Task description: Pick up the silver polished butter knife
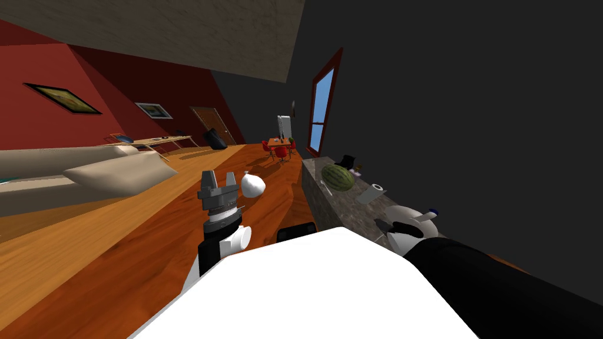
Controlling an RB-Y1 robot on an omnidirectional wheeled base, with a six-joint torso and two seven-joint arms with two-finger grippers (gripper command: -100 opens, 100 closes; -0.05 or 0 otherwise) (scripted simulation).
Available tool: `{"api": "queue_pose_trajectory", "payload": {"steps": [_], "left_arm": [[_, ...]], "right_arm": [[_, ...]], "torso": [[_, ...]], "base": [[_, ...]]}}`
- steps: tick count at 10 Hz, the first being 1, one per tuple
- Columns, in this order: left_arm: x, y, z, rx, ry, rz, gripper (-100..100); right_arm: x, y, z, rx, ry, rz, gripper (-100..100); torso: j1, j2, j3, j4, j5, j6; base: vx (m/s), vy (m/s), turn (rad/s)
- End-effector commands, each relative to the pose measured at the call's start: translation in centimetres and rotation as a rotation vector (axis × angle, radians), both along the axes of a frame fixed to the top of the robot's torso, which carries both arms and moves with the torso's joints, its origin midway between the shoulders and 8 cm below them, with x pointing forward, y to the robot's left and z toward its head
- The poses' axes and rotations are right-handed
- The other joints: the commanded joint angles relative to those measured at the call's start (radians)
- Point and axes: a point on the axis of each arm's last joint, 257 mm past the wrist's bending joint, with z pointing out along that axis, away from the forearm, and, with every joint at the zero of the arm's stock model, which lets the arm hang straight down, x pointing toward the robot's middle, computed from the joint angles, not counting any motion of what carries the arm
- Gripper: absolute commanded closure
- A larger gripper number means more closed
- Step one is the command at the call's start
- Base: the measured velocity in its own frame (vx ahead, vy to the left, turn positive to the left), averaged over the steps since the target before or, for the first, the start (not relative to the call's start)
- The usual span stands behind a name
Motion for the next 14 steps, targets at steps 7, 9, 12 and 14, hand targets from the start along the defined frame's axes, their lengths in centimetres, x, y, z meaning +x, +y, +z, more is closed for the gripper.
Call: {"api": "queue_pose_trajectory", "payload": {"steps": [7, 9, 12, 14], "left_arm": [[0.0, 0.0, 0.0, 0.000, 0.000, 0.000, 0], [0.0, 0.0, 0.0, 0.000, 0.000, 0.000, 0], [0.0, 0.0, 0.0, 0.000, 0.000, 0.000, 0], [0.0, 0.0, 0.0, 0.000, 0.000, 0.000, 0]], "right_arm": [[-2.2, 1.0, -0.9, 0.048, 0.106, -0.016, 0], [-2.1, 0.5, -2.1, 0.048, 0.105, -0.021, -100], [-2.2, 0.3, -2.6, 0.048, 0.106, -0.023, -100], [-2.2, 0.3, -2.6, 0.048, 0.105, -0.023, 100]], "torso": [[0.001, 0.001, 0.000, 0.000, 0.000, 0.000], [0.001, 0.001, 0.001, 0.000, 0.000, 0.000], [0.000, 0.002, 0.001, 0.000, 0.000, 0.000], [0.001, 0.001, 0.001, 0.000, 0.000, 0.000]], "base": [[0.011, -0.019, 0.006], [-0.004, -0.016, 0.026], [-0.006, -0.014, 0.015], [-0.001, -0.001, -0.005]]}}
